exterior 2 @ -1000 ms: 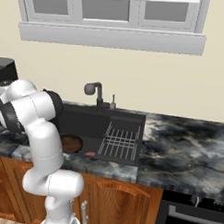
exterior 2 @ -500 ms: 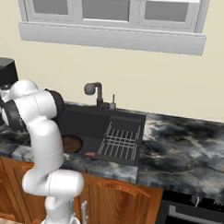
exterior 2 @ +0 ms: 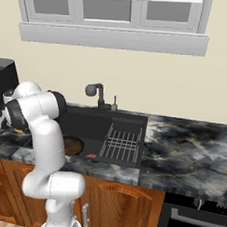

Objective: Pick the pan and sponge and place them into the sink. Then turn on the water.

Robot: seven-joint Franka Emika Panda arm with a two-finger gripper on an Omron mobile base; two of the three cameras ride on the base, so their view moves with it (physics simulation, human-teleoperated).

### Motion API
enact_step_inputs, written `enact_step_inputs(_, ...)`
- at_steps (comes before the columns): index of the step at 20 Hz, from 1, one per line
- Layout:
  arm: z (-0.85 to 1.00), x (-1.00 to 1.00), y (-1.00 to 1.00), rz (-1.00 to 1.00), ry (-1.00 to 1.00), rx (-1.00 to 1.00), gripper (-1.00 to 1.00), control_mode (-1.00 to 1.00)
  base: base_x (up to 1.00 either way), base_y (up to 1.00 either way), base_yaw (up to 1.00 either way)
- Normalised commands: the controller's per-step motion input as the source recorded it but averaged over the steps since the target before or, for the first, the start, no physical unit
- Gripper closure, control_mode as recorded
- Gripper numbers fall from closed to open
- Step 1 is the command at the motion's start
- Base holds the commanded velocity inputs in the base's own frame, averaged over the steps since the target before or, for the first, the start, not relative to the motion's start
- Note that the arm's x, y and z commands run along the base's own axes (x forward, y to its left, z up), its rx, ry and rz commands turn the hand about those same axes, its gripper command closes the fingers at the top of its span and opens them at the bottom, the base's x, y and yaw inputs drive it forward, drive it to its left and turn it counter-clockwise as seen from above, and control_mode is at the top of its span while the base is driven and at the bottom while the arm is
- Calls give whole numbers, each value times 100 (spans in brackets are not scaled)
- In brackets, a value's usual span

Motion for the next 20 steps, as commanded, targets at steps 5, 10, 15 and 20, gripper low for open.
enact_step_inputs(5, -1, 18, 13, -3, -4, -3, -100, -100, 0, 0, 0)
enact_step_inputs(10, -9, 19, 17, -2, -1, -3, -100, -100, 0, 0, 0)
enact_step_inputs(15, -17, 16, 9, -1, 0, -1, -100, -100, 0, 0, 0)
enact_step_inputs(20, -17, 10, 0, 0, 0, 0, -100, -100, 0, 0, 0)
